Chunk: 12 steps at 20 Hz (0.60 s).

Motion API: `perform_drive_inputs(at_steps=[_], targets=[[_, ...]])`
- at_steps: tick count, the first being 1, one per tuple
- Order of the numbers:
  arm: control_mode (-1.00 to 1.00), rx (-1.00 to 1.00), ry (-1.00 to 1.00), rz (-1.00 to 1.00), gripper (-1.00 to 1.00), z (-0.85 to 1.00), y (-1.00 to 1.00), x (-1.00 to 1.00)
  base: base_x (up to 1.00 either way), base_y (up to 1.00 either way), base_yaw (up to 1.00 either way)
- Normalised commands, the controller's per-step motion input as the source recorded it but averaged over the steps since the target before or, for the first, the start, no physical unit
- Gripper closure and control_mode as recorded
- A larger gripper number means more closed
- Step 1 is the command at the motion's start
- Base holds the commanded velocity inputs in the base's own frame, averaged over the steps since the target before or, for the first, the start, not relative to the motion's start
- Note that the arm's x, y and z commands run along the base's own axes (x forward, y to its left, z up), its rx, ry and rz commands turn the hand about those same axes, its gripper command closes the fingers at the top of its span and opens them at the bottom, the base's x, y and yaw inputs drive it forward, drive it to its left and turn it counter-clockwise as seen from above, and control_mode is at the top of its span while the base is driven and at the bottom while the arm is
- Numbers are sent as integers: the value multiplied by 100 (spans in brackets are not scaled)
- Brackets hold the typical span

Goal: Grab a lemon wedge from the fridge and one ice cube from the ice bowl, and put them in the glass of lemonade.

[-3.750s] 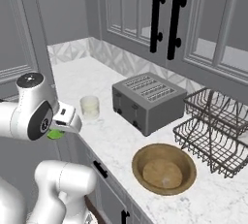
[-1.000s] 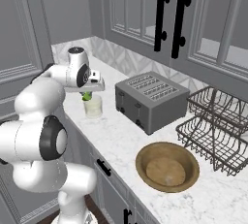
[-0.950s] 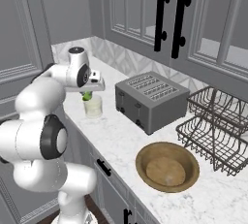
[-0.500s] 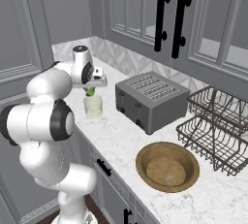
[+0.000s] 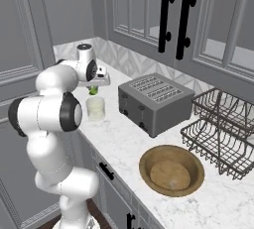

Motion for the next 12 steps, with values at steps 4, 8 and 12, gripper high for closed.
perform_drive_inputs(at_steps=[4,8,12], targets=[[-100,0,0,0,100,-50,0,3,0,0,0],[-100,0,0,0,100,-29,1,10,0,0,0],[-100,-1,0,0,100,1,28,51,0,0,0]])
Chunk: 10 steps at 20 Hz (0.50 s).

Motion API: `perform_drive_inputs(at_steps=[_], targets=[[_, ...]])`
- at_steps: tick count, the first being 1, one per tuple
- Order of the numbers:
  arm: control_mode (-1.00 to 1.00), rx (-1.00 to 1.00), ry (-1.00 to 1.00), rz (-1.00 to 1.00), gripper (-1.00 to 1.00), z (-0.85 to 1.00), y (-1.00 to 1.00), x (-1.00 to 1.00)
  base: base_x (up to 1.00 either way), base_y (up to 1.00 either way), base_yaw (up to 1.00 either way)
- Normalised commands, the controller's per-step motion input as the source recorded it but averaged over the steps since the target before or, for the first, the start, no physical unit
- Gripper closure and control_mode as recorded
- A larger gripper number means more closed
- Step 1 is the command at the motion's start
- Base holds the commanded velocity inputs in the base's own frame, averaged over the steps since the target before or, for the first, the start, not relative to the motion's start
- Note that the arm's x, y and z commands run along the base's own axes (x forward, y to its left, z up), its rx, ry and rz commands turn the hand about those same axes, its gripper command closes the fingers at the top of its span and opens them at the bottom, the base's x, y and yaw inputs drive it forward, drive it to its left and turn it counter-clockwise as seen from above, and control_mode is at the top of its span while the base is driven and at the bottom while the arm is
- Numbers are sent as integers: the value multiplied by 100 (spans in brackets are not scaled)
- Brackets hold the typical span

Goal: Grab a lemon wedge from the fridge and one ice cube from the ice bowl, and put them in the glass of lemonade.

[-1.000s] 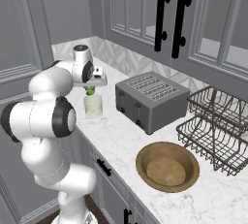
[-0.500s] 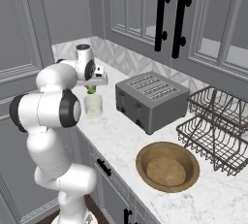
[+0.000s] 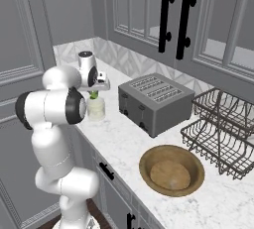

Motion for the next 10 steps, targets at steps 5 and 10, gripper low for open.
perform_drive_inputs(at_steps=[5,10], targets=[[-100,0,0,0,100,-4,2,9,0,0,0],[-100,0,0,0,100,-26,0,0,0,0,0]])
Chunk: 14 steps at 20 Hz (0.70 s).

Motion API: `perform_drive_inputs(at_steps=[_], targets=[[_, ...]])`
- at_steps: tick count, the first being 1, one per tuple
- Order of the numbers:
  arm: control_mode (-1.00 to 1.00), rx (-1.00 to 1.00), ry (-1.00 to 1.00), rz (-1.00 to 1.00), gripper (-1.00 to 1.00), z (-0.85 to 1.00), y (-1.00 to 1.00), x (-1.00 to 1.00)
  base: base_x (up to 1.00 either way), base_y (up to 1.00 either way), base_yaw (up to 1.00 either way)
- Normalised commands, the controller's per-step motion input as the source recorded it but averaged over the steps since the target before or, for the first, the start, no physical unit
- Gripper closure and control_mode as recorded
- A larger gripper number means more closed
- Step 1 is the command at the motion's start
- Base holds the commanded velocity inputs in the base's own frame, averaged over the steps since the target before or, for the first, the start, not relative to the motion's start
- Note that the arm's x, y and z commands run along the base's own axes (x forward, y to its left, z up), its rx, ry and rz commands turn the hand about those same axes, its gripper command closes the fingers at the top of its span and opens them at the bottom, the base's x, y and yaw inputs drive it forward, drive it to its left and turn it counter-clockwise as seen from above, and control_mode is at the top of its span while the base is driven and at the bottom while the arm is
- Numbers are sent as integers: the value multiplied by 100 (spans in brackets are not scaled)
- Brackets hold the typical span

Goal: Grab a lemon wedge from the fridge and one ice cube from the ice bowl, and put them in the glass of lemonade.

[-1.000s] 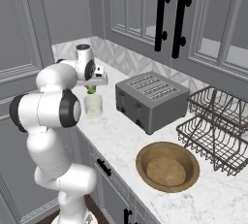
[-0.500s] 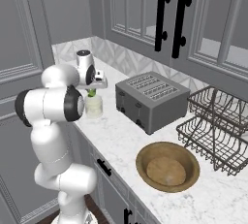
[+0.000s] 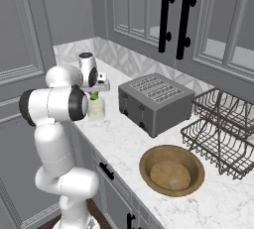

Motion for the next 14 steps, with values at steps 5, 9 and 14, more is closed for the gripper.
perform_drive_inputs(at_steps=[5,9,14], targets=[[-100,0,0,0,-100,0,0,0,0,0,0],[-100,0,0,0,-100,0,0,0,0,0,0],[-100,0,0,0,-100,0,-1,0,0,0,0]])
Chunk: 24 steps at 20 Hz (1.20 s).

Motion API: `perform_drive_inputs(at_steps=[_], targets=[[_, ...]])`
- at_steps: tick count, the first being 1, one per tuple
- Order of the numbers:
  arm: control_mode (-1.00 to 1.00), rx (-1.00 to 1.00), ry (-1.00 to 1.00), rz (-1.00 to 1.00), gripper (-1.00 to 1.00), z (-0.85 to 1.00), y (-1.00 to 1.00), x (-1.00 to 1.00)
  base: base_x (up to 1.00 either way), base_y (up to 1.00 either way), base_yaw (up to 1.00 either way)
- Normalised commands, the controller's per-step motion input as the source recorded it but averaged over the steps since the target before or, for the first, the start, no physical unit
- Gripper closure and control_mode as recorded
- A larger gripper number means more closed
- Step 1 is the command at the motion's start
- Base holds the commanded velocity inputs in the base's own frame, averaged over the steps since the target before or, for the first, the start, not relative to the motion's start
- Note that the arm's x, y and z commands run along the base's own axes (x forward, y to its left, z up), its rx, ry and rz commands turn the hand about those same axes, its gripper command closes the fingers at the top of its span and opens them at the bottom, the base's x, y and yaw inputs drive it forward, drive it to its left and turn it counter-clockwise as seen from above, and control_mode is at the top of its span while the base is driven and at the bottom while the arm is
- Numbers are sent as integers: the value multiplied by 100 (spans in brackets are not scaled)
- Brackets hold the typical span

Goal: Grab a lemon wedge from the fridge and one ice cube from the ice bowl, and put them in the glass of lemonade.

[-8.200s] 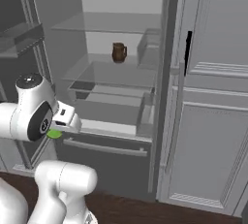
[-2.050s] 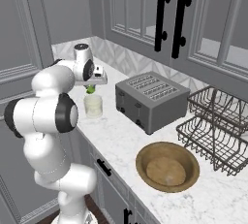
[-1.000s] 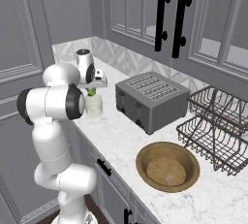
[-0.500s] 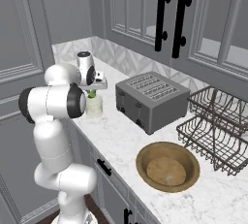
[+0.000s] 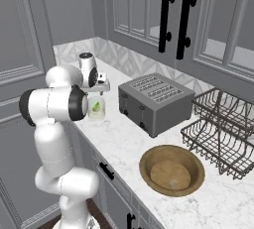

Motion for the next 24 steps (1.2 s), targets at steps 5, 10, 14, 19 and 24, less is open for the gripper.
perform_drive_inputs(at_steps=[5,10,14,19,24], targets=[[-100,2,0,0,-100,1,-18,-12,0,0,0],[-100,0,0,0,-100,1,-7,-18,0,0,0],[-100,1,-3,0,-100,2,-3,-47,0,0,0],[-100,9,-20,0,-100,18,-3,-77,0,0,0],[-100,7,-10,0,-100,52,-29,-72,0,0,0]])
